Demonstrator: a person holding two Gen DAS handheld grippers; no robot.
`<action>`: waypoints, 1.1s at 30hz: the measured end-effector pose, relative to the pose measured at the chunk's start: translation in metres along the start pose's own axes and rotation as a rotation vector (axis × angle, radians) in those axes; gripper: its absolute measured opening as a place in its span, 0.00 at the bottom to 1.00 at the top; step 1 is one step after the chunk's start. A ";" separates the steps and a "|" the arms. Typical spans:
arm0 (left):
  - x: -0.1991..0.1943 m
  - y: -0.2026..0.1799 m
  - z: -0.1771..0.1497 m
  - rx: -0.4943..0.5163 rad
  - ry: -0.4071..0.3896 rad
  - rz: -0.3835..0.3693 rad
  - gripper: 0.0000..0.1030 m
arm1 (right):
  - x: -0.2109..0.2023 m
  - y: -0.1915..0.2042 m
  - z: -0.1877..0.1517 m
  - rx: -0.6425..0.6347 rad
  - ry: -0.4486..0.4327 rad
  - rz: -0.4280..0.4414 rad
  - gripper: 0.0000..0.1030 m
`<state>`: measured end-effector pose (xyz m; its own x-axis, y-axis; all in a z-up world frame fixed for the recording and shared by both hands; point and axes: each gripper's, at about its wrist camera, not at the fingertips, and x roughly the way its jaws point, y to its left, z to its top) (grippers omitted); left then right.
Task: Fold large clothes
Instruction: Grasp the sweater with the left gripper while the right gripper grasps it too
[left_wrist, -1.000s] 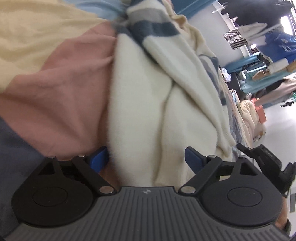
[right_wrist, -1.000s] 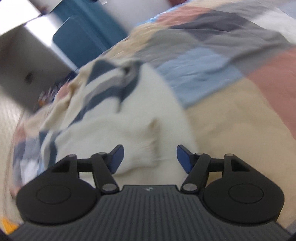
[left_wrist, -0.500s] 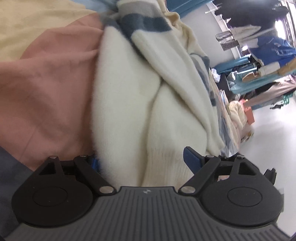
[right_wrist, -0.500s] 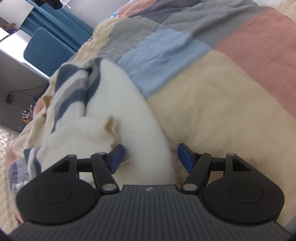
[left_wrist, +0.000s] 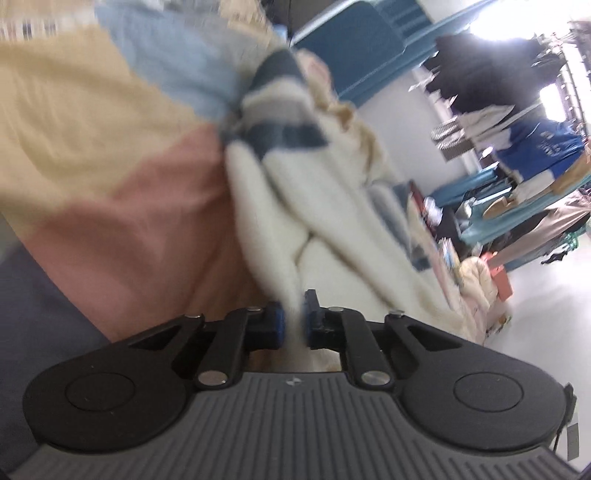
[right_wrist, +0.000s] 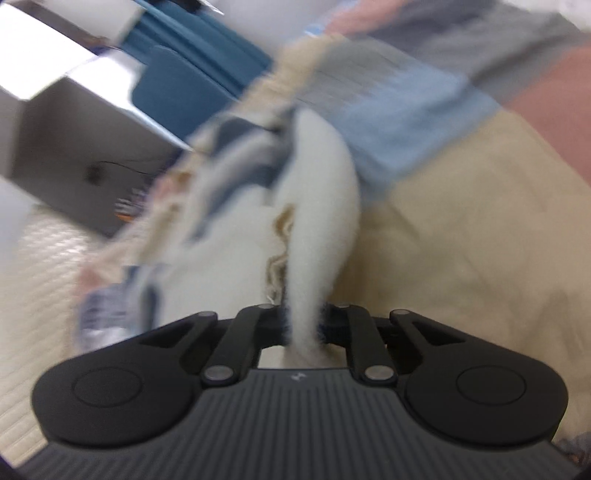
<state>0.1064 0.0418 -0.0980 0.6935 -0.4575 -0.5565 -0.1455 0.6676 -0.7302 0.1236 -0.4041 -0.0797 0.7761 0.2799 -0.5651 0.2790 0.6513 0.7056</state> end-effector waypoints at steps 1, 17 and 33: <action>-0.010 -0.001 0.004 -0.005 -0.019 -0.016 0.10 | -0.008 0.002 0.000 0.007 -0.003 0.034 0.11; -0.170 -0.027 -0.003 -0.005 -0.209 -0.188 0.06 | -0.105 0.045 -0.007 -0.120 -0.013 0.365 0.10; -0.265 -0.039 -0.028 0.048 -0.326 -0.306 0.06 | -0.188 0.063 -0.019 -0.247 -0.069 0.474 0.11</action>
<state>-0.0914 0.1204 0.0671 0.8869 -0.4339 -0.1583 0.1284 0.5608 -0.8179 -0.0152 -0.4022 0.0625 0.8222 0.5420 -0.1740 -0.2456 0.6135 0.7505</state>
